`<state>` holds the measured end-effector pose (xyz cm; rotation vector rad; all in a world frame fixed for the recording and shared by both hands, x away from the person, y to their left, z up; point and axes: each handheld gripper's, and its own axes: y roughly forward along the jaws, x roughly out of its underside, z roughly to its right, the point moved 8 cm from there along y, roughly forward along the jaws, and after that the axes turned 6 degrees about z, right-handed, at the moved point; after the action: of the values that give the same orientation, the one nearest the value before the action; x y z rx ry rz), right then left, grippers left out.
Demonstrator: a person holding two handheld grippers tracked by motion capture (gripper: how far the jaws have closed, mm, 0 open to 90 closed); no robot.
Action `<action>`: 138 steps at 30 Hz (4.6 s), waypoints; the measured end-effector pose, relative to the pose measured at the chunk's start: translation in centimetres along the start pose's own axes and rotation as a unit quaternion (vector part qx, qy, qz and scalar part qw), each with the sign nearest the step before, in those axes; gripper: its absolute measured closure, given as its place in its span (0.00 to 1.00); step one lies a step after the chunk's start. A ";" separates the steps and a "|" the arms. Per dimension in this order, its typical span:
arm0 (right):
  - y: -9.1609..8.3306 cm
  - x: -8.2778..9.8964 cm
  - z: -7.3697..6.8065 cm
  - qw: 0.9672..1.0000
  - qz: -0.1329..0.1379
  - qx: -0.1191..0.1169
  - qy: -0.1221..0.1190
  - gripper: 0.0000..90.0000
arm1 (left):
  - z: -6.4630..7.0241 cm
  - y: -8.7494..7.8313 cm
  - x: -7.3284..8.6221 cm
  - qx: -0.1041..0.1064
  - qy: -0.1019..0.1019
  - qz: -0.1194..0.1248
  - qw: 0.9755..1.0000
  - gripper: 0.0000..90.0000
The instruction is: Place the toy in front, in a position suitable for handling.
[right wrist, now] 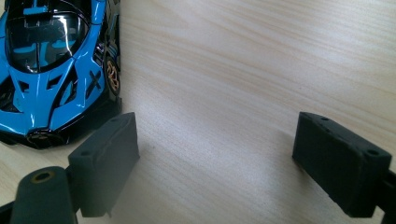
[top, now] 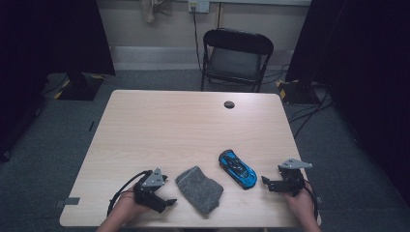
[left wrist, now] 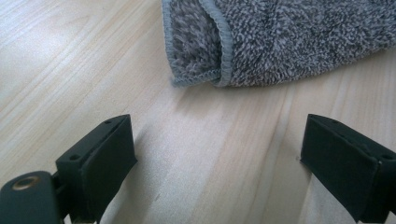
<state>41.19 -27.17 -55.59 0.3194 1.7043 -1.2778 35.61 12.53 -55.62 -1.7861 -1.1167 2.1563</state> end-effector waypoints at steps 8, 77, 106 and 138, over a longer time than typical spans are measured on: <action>0.0 0.0 0.0 1.000 0.000 -0.001 0.000 0.15 | -0.1 0.0 0.0 -0.003 -0.002 0.001 1.000 0.12; 0.2 -0.1 0.0 1.000 0.000 -0.005 -0.003 0.15 | 3.5 5.3 -6.5 0.072 -0.013 -0.064 0.995 0.73; 0.2 -0.1 0.0 1.000 0.000 -0.003 -0.002 0.15 | -6.4 -5.3 0.0 -0.105 -0.129 -0.053 0.985 0.75; 0.1 -0.1 -0.2 1.000 -0.005 0.004 0.005 0.16 | -4.7 -5.1 -1.1 -0.085 -0.027 -0.025 0.996 0.26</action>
<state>41.18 -26.94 -55.53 0.3223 1.7116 -1.2934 38.36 17.75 -51.85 -1.7531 -1.3813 2.1508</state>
